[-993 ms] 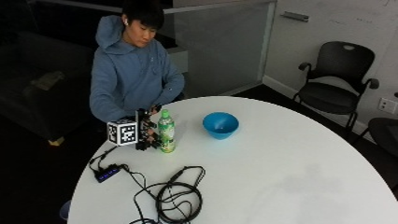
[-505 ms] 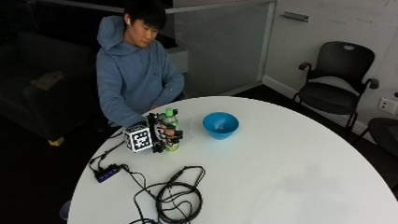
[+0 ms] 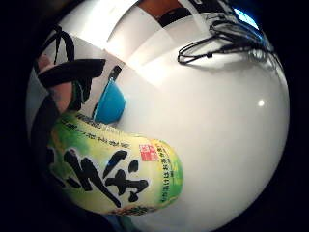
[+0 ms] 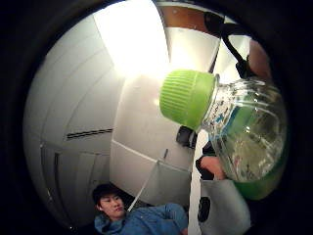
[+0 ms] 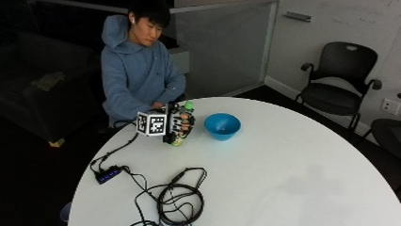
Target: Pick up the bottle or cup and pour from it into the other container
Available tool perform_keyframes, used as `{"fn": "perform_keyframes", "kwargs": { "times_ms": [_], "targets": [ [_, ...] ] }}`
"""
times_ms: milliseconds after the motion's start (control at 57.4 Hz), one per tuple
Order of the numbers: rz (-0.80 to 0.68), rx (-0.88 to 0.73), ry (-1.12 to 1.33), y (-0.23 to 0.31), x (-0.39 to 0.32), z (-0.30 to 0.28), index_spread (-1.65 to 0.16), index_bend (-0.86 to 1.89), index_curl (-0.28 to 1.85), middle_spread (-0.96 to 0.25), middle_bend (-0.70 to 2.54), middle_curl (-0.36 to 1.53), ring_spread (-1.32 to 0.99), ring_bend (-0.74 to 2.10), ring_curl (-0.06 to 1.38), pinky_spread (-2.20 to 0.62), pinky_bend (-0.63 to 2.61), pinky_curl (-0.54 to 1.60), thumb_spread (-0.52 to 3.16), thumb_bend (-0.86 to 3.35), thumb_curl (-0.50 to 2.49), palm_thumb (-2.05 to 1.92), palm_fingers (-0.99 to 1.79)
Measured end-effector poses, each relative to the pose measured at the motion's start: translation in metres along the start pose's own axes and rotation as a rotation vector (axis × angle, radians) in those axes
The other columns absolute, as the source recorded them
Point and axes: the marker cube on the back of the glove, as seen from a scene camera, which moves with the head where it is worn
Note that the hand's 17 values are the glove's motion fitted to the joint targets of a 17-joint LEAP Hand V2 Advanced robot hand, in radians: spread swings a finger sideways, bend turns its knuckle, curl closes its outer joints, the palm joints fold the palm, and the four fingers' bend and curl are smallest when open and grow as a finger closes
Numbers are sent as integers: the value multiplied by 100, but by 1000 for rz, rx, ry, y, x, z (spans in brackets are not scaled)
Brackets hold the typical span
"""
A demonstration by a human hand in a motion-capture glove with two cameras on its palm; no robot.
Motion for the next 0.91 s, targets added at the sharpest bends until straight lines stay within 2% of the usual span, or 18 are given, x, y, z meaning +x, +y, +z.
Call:
{"fn": "perform_keyframes", "kwargs": {
  "times_ms": [313, 453, 644, 836, 906],
  "targets": [
    [44, -434, 634, -44, -62, 27, -12, 13, 32, -4, 40, 48, -16, 55, 42, -17, 60, 35, 32, -4, 65, 99, 116],
    [113, -639, 898, -59, -84, 51, -12, 14, 33, -4, 38, 48, -16, 55, 44, -17, 59, 36, 31, -4, 66, 98, 117],
    [166, -739, 1345, -77, -98, 87, -12, 13, 34, -4, 37, 49, -16, 54, 45, -17, 58, 37, 31, -4, 68, 98, 117],
    [217, -787, 1535, -88, -100, 113, -12, 13, 34, -4, 36, 50, -17, 53, 45, -18, 58, 38, 31, -4, 68, 97, 117],
    [144, -886, 1569, -82, -101, 123, -13, 13, 34, -4, 35, 50, -17, 53, 45, -19, 58, 38, 31, -4, 69, 96, 117]
  ]
}}
